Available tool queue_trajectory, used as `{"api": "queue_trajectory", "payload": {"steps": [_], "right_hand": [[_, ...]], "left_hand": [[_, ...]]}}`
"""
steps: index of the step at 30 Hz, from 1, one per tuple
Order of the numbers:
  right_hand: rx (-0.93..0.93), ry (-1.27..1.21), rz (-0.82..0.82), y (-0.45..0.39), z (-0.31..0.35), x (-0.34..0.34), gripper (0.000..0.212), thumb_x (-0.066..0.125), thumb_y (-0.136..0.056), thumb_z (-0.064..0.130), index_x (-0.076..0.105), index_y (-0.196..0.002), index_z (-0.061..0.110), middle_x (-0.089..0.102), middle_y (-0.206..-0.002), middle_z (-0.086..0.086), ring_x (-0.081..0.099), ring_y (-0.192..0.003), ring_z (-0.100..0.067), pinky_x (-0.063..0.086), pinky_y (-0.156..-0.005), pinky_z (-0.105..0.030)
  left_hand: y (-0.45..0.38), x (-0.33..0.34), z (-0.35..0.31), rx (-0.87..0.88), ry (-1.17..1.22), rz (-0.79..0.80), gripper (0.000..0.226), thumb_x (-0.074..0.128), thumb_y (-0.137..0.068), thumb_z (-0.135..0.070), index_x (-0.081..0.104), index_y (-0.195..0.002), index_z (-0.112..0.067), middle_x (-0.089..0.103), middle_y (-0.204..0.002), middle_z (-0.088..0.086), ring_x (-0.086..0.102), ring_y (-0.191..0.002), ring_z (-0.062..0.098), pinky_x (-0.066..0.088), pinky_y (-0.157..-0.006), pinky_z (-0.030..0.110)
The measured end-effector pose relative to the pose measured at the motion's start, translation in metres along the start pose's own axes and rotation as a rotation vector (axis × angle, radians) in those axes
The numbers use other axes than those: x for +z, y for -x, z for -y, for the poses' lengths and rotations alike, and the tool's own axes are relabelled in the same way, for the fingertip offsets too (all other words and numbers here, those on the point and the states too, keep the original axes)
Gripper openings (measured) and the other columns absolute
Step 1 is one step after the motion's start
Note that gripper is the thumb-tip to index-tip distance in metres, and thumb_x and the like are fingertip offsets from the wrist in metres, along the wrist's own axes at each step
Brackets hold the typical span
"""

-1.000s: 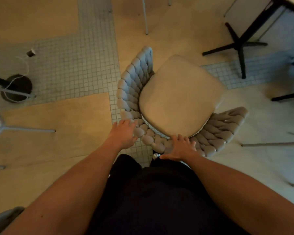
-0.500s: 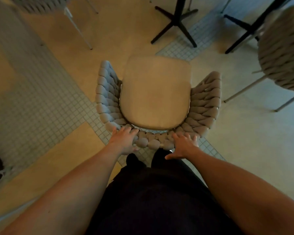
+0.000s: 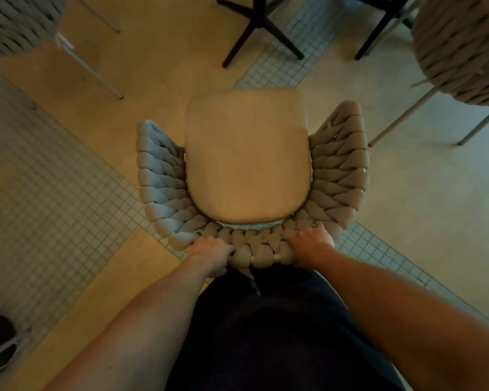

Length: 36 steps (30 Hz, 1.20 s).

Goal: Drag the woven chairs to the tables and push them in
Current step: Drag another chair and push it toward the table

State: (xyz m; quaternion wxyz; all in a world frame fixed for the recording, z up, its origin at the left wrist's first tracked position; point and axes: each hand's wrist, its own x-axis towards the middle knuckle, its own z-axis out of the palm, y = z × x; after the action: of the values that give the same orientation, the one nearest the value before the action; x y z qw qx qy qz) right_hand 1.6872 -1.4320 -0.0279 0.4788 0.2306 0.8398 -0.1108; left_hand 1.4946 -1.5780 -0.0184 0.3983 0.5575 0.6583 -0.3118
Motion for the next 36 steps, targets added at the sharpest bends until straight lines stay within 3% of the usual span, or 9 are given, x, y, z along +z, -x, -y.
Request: {"api": "queue_trajectory", "payload": {"steps": [4,8,14,23,36], "right_hand": [[0.016,0.016,0.008,-0.003,0.000,-0.009,0.038,0.049,-0.102,0.031,0.054,-0.138,0.023,0.063,-0.132,-0.002,0.056,-0.125,-0.026,0.020,-0.120,-0.060],[0.019,0.011,0.015,-0.006,-0.010,-0.034,0.040,0.052,-0.102,0.035,0.054,-0.140,0.022,0.060,-0.136,-0.002,0.053,-0.129,-0.026,0.020,-0.120,-0.061],[0.053,-0.016,0.001,-0.020,-0.044,-0.071,0.040,0.054,-0.103,0.035,0.052,-0.140,0.020,0.060,-0.136,-0.003,0.052,-0.131,-0.027,0.021,-0.120,-0.059],[0.088,-0.001,-0.029,-0.054,-0.108,-0.129,0.047,0.061,-0.098,0.044,0.052,-0.139,0.023,0.055,-0.142,-0.002,0.051,-0.133,-0.027,0.027,-0.118,-0.054],[0.137,0.005,-0.080,-0.116,-0.205,-0.228,0.034,0.058,-0.101,0.035,0.053,-0.133,0.026,0.063,-0.131,0.002,0.058,-0.126,-0.022,0.019,-0.118,-0.049]], "left_hand": [[0.001,-0.012,0.007,0.007,0.000,-0.031,0.028,0.061,-0.093,-0.028,0.056,-0.120,-0.028,0.062,-0.117,0.006,0.057,-0.112,0.031,0.049,-0.084,0.043],[-0.007,-0.036,0.021,0.023,0.007,-0.068,0.027,0.061,-0.092,-0.028,0.060,-0.118,-0.028,0.064,-0.110,0.002,0.061,-0.105,0.028,0.049,-0.077,0.040],[-0.031,-0.077,0.031,0.030,0.028,-0.129,0.041,0.068,-0.087,-0.037,0.059,-0.127,-0.032,0.063,-0.118,0.001,0.060,-0.111,0.028,0.048,-0.080,0.042],[-0.075,-0.164,0.046,0.060,0.014,-0.226,0.031,0.069,-0.084,-0.037,0.063,-0.114,-0.031,0.064,-0.112,0.001,0.060,-0.108,0.027,0.047,-0.076,0.038],[-0.152,-0.295,0.072,0.089,0.000,-0.207,0.039,0.068,-0.086,-0.041,0.062,-0.123,-0.031,0.063,-0.116,0.003,0.060,-0.109,0.029,0.049,-0.081,0.041]]}}
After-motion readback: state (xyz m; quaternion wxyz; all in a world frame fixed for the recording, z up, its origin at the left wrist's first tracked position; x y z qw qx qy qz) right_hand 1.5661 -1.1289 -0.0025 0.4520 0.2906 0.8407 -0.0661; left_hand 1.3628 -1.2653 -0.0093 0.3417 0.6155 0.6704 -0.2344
